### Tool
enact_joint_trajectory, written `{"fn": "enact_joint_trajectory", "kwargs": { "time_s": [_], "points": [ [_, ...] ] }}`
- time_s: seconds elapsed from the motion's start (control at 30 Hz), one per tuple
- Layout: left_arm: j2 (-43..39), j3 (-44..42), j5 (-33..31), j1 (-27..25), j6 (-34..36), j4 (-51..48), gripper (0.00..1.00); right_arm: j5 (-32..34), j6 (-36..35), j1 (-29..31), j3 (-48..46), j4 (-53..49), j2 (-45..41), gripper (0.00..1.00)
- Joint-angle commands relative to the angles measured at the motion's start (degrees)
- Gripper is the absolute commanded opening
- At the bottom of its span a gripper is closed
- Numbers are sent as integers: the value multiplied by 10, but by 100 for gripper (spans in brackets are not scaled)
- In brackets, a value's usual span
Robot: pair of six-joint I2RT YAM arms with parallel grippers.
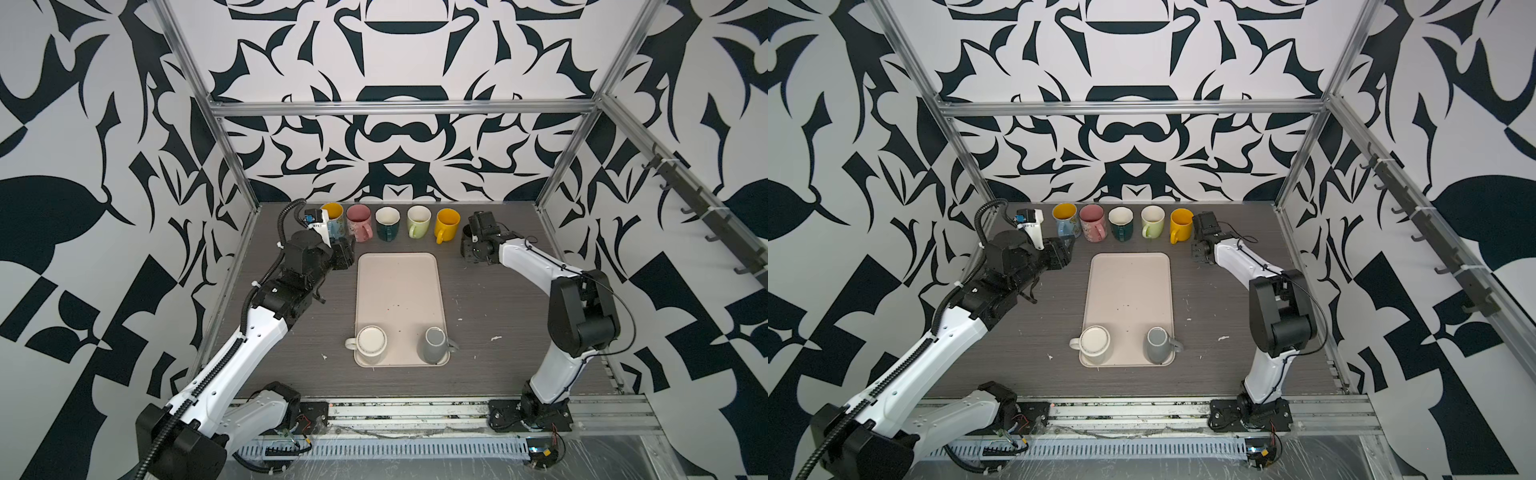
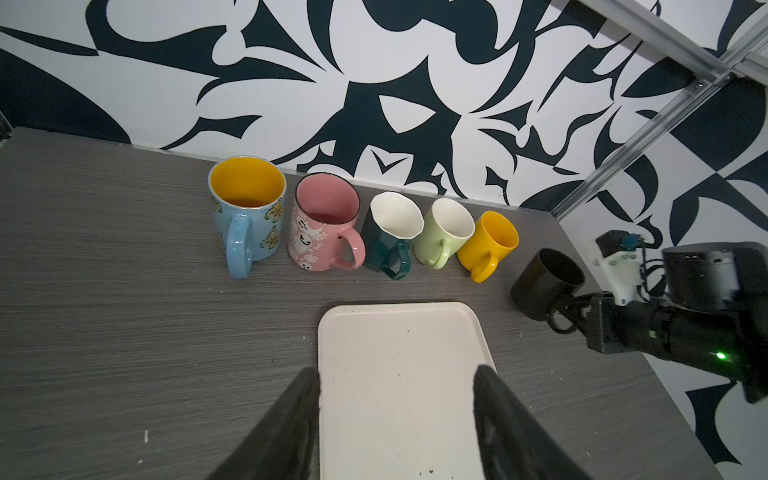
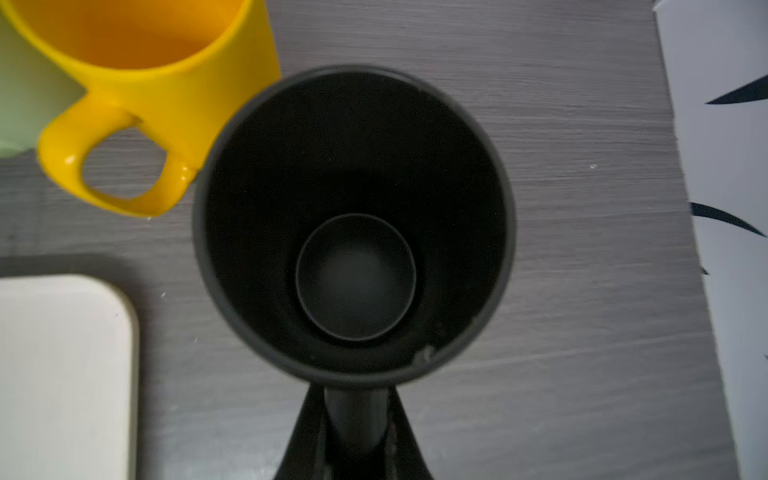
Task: Turn the mug right side up
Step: 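Lower the black mug beside the yellow mug and open the right gripper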
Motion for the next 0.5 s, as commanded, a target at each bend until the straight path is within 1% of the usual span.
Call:
{"fn": "enact_joint_trajectory", "kwargs": {
  "time_s": [0.0,0.2,0.47],
  "points": [
    [-16,-6,1,4,-13,-21,62,19,-4,-9,47,79,5,0],
    [-27,-12,-12,4,-15,-32,63,25,1,-21,82,90,54,0],
    [-34,-16,-25,5,-16,-35,63,4,14,-41,120,89,103,0]
  ]
}}
